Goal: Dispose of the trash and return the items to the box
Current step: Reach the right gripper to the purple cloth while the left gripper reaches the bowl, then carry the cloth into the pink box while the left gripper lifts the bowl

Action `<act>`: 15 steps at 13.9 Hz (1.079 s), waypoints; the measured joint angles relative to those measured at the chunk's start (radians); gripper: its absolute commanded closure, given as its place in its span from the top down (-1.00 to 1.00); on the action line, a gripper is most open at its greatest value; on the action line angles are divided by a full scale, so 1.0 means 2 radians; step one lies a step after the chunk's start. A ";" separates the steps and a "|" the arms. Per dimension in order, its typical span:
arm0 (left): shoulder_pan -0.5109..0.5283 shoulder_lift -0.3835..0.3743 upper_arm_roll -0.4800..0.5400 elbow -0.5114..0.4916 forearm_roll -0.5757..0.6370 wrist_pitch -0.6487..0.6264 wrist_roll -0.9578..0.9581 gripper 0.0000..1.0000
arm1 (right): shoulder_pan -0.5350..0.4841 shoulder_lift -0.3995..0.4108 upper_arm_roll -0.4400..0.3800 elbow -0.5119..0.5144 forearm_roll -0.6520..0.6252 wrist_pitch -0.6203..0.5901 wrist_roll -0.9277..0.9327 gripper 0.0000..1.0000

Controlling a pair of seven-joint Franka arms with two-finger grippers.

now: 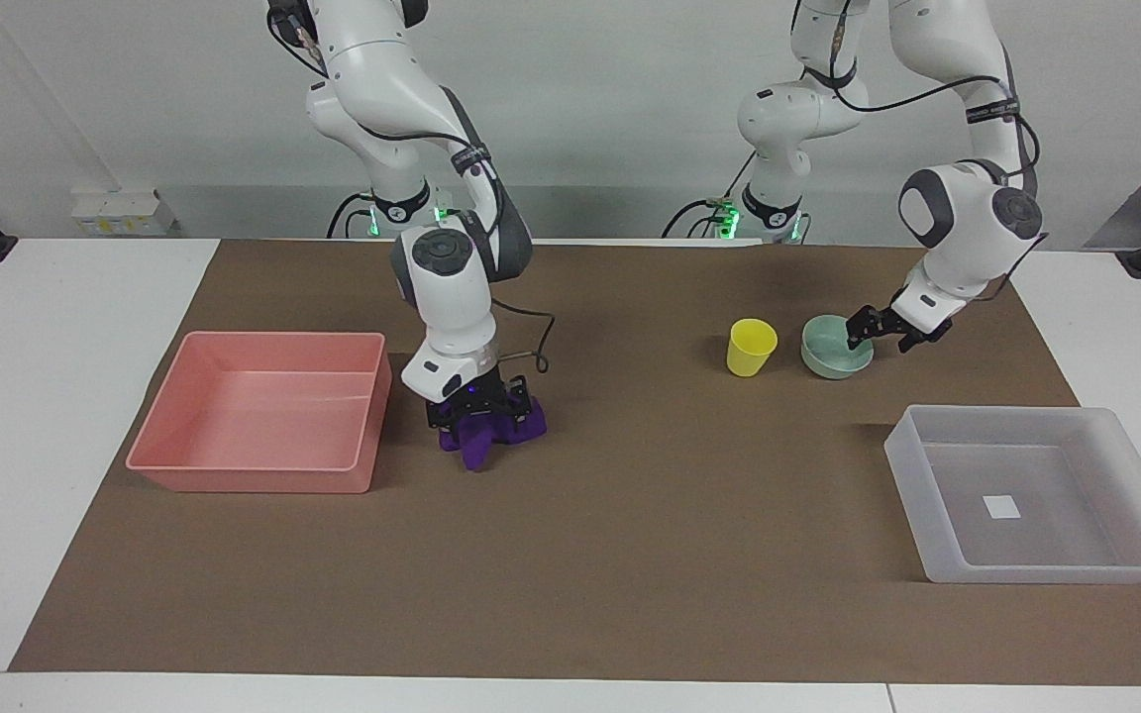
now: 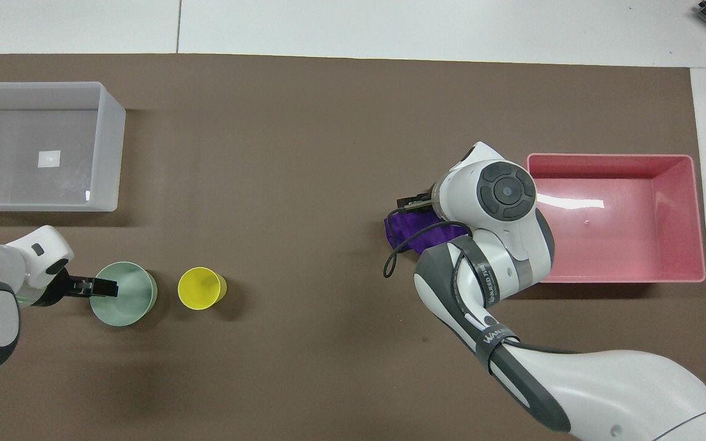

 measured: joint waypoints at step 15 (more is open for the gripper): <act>0.028 0.002 0.010 0.237 -0.015 -0.242 -0.012 -1.00 | -0.041 -0.112 -0.010 0.005 -0.016 -0.102 0.043 -1.00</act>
